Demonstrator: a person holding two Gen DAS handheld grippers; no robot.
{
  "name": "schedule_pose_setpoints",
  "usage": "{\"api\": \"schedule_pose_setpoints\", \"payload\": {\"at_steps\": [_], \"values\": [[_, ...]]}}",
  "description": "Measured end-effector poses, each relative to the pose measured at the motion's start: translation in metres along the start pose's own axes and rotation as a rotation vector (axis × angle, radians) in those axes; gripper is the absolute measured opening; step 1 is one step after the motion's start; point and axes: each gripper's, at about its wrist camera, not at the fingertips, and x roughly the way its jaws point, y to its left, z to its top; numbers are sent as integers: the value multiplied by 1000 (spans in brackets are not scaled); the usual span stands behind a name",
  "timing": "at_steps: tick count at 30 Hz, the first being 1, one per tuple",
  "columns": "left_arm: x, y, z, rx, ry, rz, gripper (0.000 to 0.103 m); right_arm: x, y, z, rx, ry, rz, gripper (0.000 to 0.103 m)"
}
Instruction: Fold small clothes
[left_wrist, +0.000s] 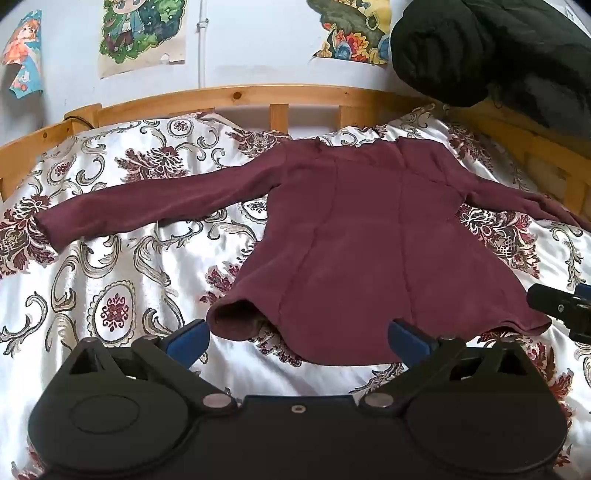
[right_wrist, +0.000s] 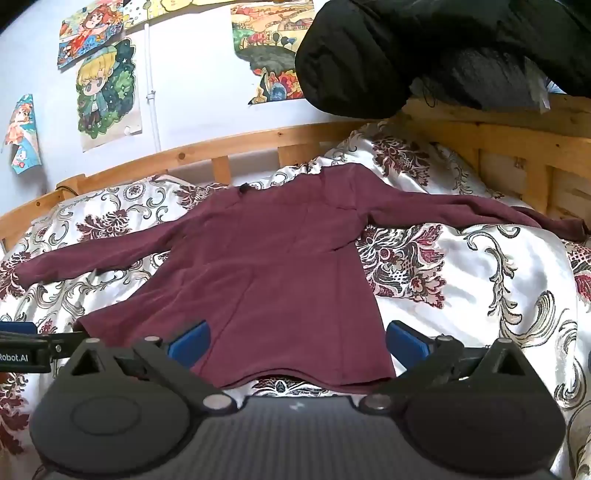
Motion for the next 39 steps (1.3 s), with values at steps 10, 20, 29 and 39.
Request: {"api": "schedule_pose_setpoints", "payload": {"at_steps": [10,20,29,39], "values": [[-1,0,1,-2,7,0,102,0,1,0,1,4,1,103],[0,0,0,0,6,2,102,0,-1,0,5,7,0,103],[0,0,-1,2,5,4,102,0,-1,1,6,10,0,103],[0,0,-1,1,7,4,102,1,-5,-4,12,12,-2,103]]}}
